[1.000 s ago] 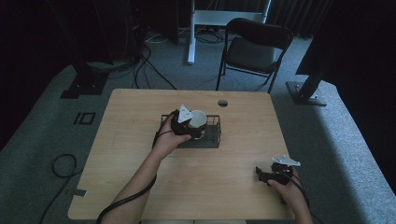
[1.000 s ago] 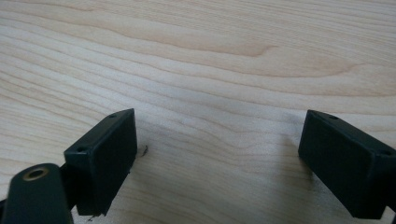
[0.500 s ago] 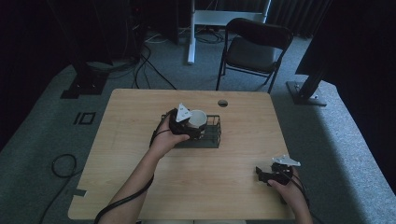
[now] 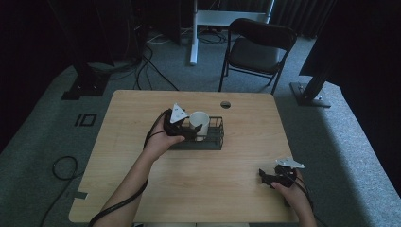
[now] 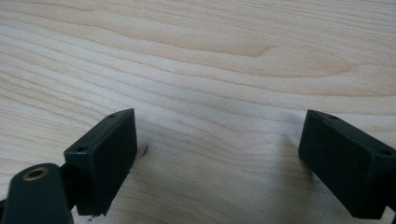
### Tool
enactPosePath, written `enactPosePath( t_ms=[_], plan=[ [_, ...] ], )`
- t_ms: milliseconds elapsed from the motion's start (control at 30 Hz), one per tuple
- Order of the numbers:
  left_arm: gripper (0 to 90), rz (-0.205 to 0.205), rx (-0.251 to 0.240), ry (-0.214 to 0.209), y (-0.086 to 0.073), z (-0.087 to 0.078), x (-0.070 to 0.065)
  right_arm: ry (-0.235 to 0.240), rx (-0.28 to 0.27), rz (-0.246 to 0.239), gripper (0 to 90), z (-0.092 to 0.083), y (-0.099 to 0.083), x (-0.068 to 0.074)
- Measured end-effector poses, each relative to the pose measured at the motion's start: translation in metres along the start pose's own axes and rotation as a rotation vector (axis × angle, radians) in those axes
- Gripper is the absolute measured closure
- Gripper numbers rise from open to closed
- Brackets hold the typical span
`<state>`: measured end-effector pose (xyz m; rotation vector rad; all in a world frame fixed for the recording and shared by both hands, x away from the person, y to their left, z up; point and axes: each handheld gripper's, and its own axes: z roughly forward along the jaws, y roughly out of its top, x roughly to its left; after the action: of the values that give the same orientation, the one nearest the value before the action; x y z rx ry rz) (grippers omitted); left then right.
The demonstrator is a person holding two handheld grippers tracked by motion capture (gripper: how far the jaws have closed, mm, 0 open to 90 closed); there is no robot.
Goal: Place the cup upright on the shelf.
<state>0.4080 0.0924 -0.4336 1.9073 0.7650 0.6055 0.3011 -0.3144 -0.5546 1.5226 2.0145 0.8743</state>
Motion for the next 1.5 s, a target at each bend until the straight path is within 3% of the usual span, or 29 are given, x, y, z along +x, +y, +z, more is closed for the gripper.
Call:
enactPosePath(
  t_ms=[233, 600, 1067, 1500],
  plan=[
    [9.0, -0.010, -0.006, 0.041, -0.007, -0.020, 0.011, 0.000, 0.000, 0.000, 11.1, 0.000, 0.000, 0.000],
    [9.0, -0.032, -0.001, 0.065, -0.023, -0.036, 0.023, 0.000, 0.000, -0.001, 11.1, 0.000, 0.000, 0.000],
    [9.0, -0.085, 0.047, 0.112, -0.066, -0.064, 0.041, 0.000, 0.000, 0.000, 11.1, 0.000, 0.000, 0.000],
    [9.0, -0.166, 0.103, 0.157, -0.111, -0.085, 0.053, 0.000, 0.000, 0.000, 11.1, 0.000, 0.000, 0.000]
  ],
)
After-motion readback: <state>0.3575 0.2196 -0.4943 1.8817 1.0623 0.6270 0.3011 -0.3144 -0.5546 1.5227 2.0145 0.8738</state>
